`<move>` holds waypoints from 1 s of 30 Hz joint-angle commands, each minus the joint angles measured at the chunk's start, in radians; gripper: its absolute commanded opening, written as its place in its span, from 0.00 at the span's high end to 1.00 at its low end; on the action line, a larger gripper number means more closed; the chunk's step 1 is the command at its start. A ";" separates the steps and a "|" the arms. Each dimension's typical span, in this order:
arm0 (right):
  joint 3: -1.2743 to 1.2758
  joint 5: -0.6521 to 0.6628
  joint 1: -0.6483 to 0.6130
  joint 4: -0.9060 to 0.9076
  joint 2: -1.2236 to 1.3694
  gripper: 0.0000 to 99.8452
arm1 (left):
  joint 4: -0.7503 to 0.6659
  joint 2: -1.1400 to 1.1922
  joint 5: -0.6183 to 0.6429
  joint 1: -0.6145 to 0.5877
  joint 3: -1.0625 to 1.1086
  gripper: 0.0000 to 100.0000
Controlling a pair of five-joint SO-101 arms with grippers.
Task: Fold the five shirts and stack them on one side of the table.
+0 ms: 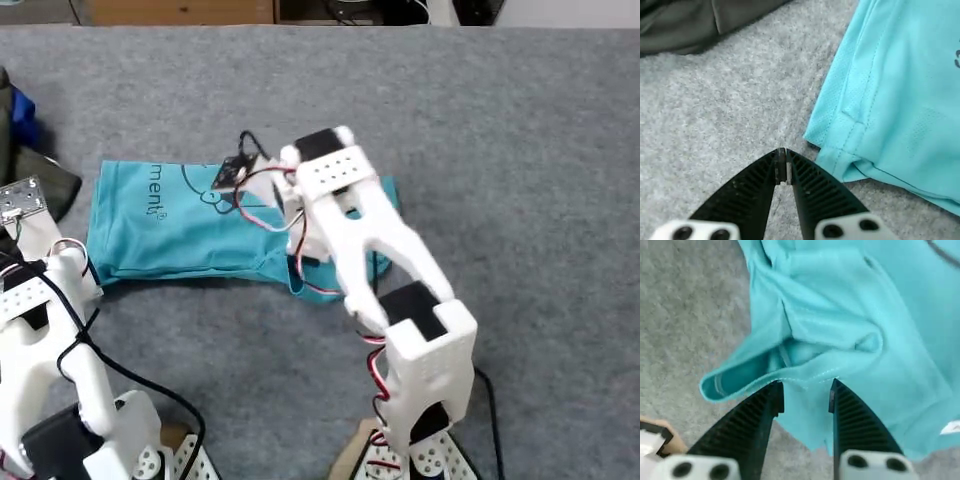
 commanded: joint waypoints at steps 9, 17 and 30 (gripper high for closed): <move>0.010 -0.012 -0.030 -0.080 -0.067 0.84 | -0.015 -0.025 0.009 -0.009 0.002 0.98; 0.002 -0.012 0.064 -0.084 -0.074 0.99 | -0.017 -0.025 0.008 -0.008 0.011 0.98; 0.071 -0.017 0.004 -0.058 -0.180 0.88 | -0.017 -0.025 0.008 -0.006 0.011 0.98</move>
